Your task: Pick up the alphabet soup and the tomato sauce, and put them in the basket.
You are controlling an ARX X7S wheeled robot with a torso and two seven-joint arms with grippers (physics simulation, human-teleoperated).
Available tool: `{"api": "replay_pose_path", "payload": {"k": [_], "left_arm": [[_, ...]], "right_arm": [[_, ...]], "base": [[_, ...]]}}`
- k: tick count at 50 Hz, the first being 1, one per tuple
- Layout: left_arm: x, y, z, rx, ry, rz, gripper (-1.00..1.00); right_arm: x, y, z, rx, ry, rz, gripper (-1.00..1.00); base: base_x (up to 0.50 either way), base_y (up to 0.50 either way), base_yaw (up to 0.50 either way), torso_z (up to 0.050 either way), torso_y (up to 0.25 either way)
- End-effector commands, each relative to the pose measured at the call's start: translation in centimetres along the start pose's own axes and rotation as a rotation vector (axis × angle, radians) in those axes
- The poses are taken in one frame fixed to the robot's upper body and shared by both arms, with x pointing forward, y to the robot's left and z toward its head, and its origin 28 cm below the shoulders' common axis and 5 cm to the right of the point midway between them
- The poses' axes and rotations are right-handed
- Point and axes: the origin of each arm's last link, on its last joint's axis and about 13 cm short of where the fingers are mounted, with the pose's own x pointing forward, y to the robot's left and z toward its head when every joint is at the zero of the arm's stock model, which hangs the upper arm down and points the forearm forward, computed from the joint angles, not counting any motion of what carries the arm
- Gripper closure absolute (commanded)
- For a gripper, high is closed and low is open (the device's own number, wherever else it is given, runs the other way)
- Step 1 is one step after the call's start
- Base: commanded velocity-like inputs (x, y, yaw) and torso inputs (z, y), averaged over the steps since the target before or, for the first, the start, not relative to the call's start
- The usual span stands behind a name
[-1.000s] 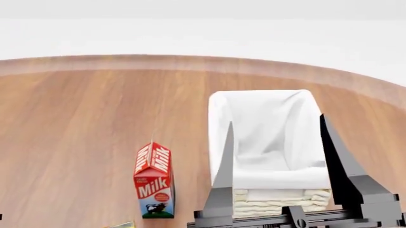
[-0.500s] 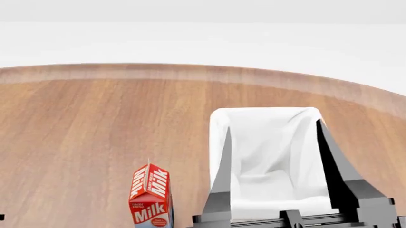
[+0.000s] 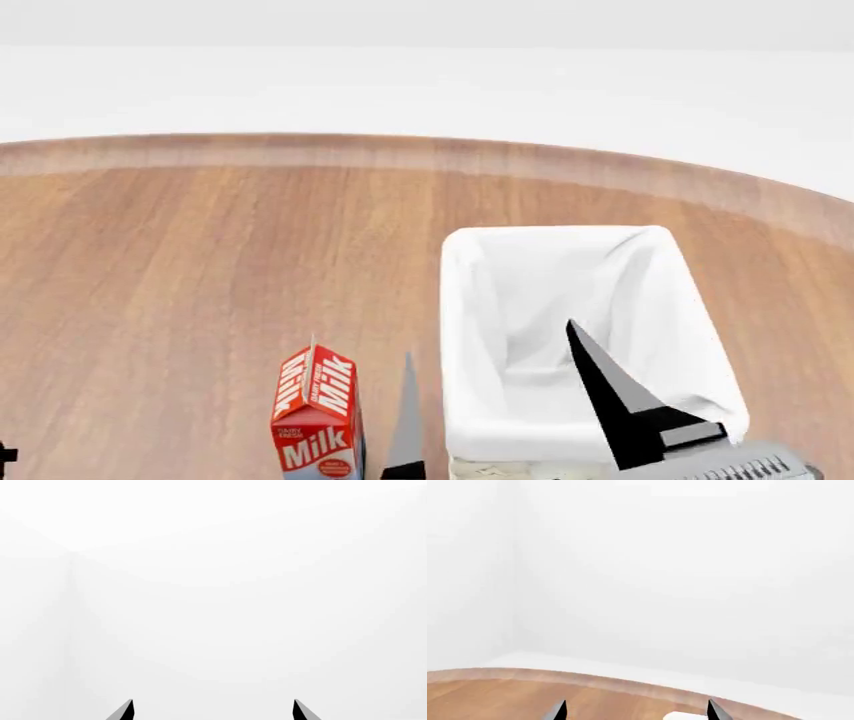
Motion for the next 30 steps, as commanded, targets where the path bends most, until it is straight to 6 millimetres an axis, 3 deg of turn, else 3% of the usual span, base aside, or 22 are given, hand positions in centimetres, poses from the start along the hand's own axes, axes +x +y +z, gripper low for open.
{"api": "replay_pose_path", "payload": {"k": [1,9,21,26,29,30], "left_arm": [[0.2,-0.2,0.1,0.002,0.004,-0.005,-1.0],[0.2,-0.1,0.0,0.001,0.006,-0.003,-1.0],[0.2,-0.2,0.0,0.0,0.014,-0.005,-1.0],[0.3,-0.3,0.0,-0.002,0.011,-0.007,-1.0],[0.3,-0.3,0.0,0.001,0.013,-0.01,-1.0],[0.3,-0.3,0.0,-0.003,0.011,-0.01,-1.0]], "right_arm": [[-2.2,0.1,0.5,-0.007,0.234,0.053,-1.0],[-3.5,0.0,-1.7,0.032,0.487,0.0,-1.0],[-4.9,0.4,-3.8,0.083,0.669,-0.074,-1.0],[-6.1,0.9,-5.5,0.086,0.759,-0.075,-1.0],[-6.1,1.0,-5.2,0.111,0.814,-0.081,-1.0],[-6.6,1.1,-6.1,0.093,0.82,-0.084,-1.0]], "base": [[0.0,0.0,0.0,0.0,0.0],[0.0,0.0,0.0,0.0,0.0],[0.0,0.0,0.0,0.0,0.0],[0.0,0.0,0.0,0.0,0.0],[0.0,0.0,0.0,0.0,0.0],[0.0,0.0,0.0,0.0,0.0]]}}
